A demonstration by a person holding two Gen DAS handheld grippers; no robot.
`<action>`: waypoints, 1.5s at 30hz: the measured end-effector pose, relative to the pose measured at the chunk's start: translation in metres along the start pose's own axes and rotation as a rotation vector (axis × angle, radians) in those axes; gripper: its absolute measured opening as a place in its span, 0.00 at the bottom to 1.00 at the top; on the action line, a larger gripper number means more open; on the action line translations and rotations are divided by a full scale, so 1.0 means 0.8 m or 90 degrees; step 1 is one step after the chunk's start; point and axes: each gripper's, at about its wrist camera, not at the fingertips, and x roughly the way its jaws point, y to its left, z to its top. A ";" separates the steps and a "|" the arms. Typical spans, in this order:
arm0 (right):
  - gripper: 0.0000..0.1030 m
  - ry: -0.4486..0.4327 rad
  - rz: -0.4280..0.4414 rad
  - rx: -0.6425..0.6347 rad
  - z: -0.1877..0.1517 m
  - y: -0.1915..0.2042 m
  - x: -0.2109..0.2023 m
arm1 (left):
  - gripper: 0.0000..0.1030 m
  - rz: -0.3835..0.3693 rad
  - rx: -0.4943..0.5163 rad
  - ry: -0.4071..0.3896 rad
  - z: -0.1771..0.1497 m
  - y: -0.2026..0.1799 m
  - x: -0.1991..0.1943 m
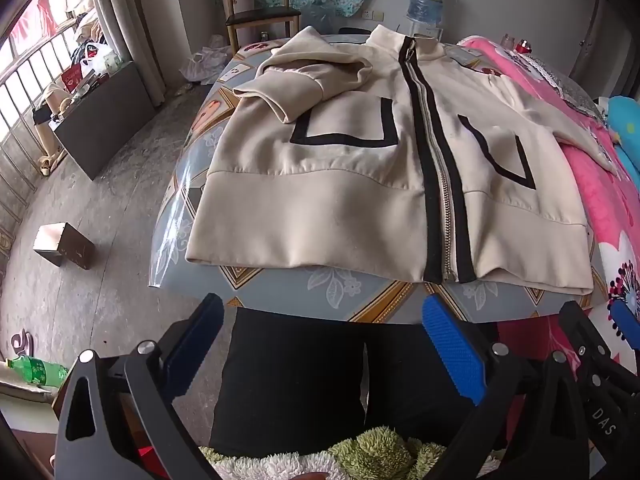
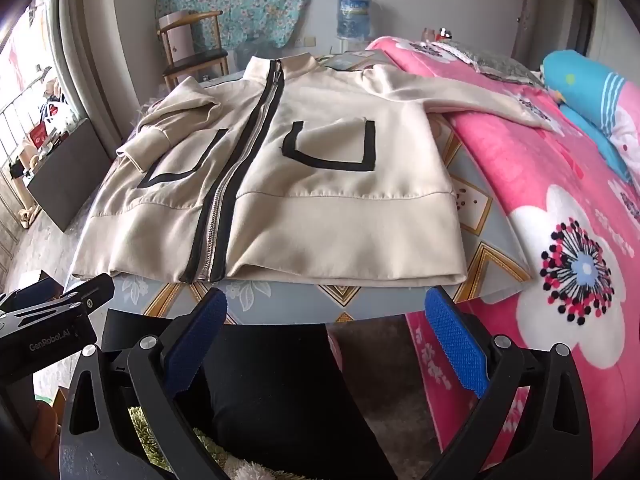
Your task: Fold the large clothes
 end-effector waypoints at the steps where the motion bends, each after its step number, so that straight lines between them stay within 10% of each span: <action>1: 0.93 0.001 0.000 -0.001 0.000 0.000 0.000 | 0.95 0.001 0.000 0.000 0.000 0.000 0.000; 45: 0.93 -0.007 -0.005 -0.008 0.000 0.002 -0.001 | 0.95 0.000 -0.006 -0.002 -0.002 0.007 -0.003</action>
